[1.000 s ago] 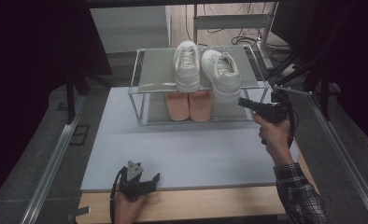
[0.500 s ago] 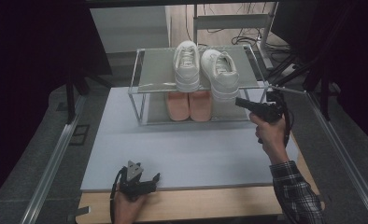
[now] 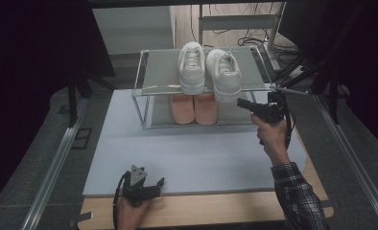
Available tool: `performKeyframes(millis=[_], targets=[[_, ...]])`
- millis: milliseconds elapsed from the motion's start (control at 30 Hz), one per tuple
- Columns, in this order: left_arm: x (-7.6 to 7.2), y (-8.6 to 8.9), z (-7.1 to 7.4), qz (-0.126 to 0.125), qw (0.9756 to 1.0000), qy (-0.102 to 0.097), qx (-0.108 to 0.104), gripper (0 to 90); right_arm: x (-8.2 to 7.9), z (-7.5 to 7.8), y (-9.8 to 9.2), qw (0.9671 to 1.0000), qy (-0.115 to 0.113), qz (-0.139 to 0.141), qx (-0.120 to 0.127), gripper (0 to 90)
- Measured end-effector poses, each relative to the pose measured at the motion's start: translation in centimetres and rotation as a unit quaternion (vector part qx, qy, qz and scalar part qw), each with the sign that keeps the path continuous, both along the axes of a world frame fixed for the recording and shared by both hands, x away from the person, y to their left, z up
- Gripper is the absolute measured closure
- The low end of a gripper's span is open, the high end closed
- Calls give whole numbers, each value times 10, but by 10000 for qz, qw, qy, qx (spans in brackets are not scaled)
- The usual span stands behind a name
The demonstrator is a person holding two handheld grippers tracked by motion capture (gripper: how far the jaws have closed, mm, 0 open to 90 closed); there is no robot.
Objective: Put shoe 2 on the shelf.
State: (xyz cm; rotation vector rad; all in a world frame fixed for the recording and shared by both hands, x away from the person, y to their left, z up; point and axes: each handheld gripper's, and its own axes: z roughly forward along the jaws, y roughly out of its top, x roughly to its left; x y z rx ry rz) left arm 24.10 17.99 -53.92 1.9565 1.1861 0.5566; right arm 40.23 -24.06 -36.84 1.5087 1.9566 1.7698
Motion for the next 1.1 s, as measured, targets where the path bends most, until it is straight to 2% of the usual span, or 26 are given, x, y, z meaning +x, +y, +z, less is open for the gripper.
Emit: performKeyframes(millis=[67,167,233,467,1100], targets=[[0,0,0,0,10000,0,0,129,1,-1,2,10000,4,-18,-27,897],[0,0,0,0,10000,-1,1,129,4,-2,5,10000,24,-15,62,897],[0,0,0,0,10000,0,0,129,6,-1,8,10000,28,-43,-32,898],[0,0,0,1,10000,0,2,129,11,-2,15,10000,58,-60,6,897],[0,0,0,1,10000,1,0,129,24,-2,30,9998,89,-147,-92,898]])
